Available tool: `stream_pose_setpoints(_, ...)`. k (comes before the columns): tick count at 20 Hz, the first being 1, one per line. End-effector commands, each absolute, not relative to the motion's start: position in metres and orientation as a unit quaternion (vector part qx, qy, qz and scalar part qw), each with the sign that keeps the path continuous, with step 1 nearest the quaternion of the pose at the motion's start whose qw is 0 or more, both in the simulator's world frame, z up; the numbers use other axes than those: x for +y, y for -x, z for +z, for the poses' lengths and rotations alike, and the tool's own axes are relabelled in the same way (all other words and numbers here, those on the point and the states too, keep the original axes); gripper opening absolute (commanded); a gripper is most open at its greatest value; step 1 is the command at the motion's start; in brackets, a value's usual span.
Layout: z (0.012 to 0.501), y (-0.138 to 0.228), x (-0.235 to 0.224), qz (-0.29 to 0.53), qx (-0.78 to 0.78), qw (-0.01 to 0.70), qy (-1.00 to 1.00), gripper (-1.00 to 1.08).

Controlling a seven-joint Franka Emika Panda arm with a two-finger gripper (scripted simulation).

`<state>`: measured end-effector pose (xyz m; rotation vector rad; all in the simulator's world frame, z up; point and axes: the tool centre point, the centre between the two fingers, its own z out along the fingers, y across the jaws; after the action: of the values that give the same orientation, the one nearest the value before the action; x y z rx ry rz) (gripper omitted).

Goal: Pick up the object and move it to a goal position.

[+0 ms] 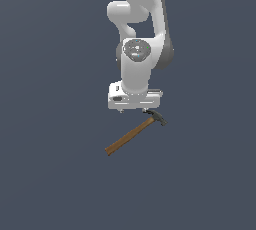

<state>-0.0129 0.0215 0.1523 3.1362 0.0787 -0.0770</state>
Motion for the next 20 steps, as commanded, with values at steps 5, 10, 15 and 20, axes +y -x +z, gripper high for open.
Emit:
stream_pose_setpoints(5, 0.153, 0.012, 0.016, -0.026, 0.016, 0.002, -1.000, 1.00)
stream_pose_setpoints(10, 0.156, 0.011, 0.002, -0.028, -0.005, 0.001, -1.000, 1.00)
stream_pose_setpoints(15, 0.155, 0.011, 0.001, -0.028, -0.006, 0.001, -1.000, 1.00)
stream_pose_setpoints(20, 0.153, 0.010, 0.002, -0.028, -0.022, 0.001, -0.999, 1.00)
